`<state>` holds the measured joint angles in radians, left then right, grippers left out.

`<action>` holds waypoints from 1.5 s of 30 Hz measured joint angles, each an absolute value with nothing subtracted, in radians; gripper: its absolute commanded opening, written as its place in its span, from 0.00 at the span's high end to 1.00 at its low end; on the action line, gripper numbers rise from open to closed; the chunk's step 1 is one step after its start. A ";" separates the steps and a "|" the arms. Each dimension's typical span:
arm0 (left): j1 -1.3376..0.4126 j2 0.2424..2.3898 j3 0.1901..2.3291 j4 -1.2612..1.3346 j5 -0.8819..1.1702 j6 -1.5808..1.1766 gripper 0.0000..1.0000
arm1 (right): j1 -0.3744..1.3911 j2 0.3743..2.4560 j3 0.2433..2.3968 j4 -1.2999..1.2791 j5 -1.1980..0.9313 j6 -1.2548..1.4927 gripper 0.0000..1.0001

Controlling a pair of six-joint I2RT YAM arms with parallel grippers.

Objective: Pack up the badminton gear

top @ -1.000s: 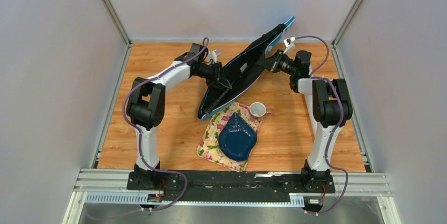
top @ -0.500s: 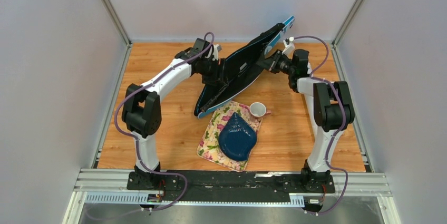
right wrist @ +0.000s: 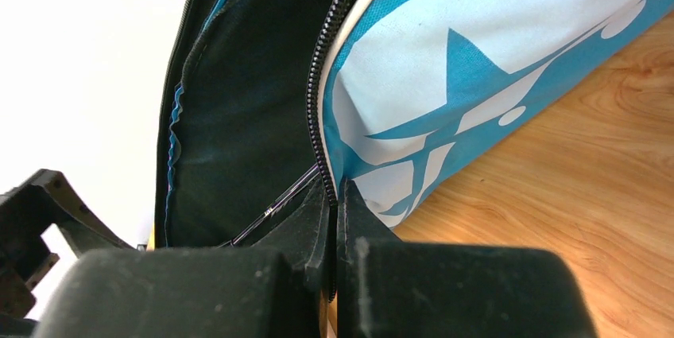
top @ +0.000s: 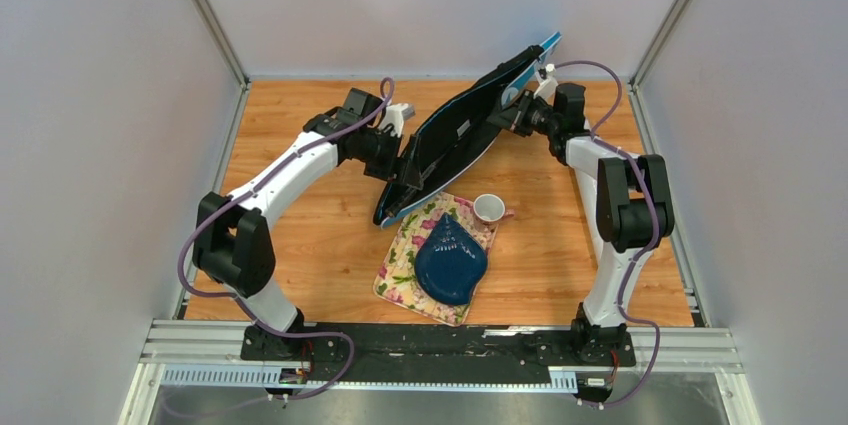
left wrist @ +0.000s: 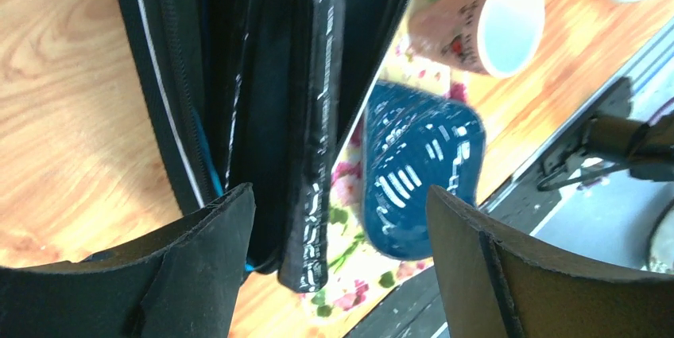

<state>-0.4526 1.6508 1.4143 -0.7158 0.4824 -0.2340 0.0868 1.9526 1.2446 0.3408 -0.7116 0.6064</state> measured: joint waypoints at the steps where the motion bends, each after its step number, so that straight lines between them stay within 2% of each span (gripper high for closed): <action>1: -0.453 1.651 1.401 -0.725 0.472 -0.220 0.14 | 0.086 1.951 1.245 0.335 -0.712 0.603 1.00; 9: -0.453 1.704 1.355 -0.744 0.398 -0.176 0.13 | 0.086 1.945 1.251 0.303 -0.713 0.579 1.00; 10: -0.453 1.715 1.356 -0.744 0.391 -0.173 0.22 | 0.087 1.945 1.252 0.302 -0.714 0.577 1.00; 12: -0.454 1.729 1.356 -0.746 0.376 -0.171 0.33 | 0.086 1.945 1.252 0.302 -0.716 0.575 1.00; 13: -0.455 1.735 1.356 -0.748 0.367 -0.169 0.43 | 0.087 1.945 1.252 0.302 -0.717 0.574 1.00; 15: -0.455 1.741 1.356 -0.749 0.353 -0.166 0.53 | 0.087 1.945 1.252 0.302 -0.718 0.574 1.00; 16: -0.456 1.742 1.356 -0.748 0.347 -0.164 0.66 | 0.087 1.945 1.252 0.302 -0.718 0.574 1.00; 19: -0.458 1.742 1.355 -0.732 0.340 -0.146 0.85 | 0.087 1.945 1.252 0.302 -0.719 0.573 1.00; 23: -0.480 1.740 1.354 -0.715 0.331 -0.127 0.78 | 0.087 1.945 1.252 0.300 -0.719 0.565 1.00; 25: -0.496 1.739 1.353 -0.711 0.304 -0.128 0.83 | 0.087 1.945 1.253 0.295 -0.719 0.560 1.00; 28: -0.506 1.739 1.344 -0.691 0.273 -0.133 0.99 | 0.087 1.945 1.258 0.288 -0.719 0.553 1.00; 30: -0.513 1.739 1.320 -0.657 0.246 -0.136 1.00 | 0.088 1.945 1.259 0.287 -0.718 0.551 1.00; 33: -0.529 1.744 1.278 -0.603 0.194 -0.133 0.81 | 0.091 1.945 1.260 0.285 -0.713 0.548 1.00; 34: -0.535 1.752 1.272 -0.595 0.180 -0.133 0.68 | 0.091 1.945 1.260 0.284 -0.712 0.546 1.00; 36: -0.545 1.787 1.294 -0.611 0.161 -0.133 0.54 | 0.094 1.945 1.260 0.281 -0.706 0.541 1.00; 37: -0.548 1.807 1.313 -0.627 0.156 -0.137 0.29 | 0.096 1.945 1.262 0.279 -0.703 0.538 1.00; 38: -0.550 1.816 1.324 -0.635 0.147 -0.152 0.15 | 0.096 1.945 1.263 0.276 -0.702 0.535 1.00; 45: -0.552 1.694 1.385 -0.701 0.182 -0.236 0.14 | 0.121 1.945 1.285 0.244 -0.711 0.527 1.00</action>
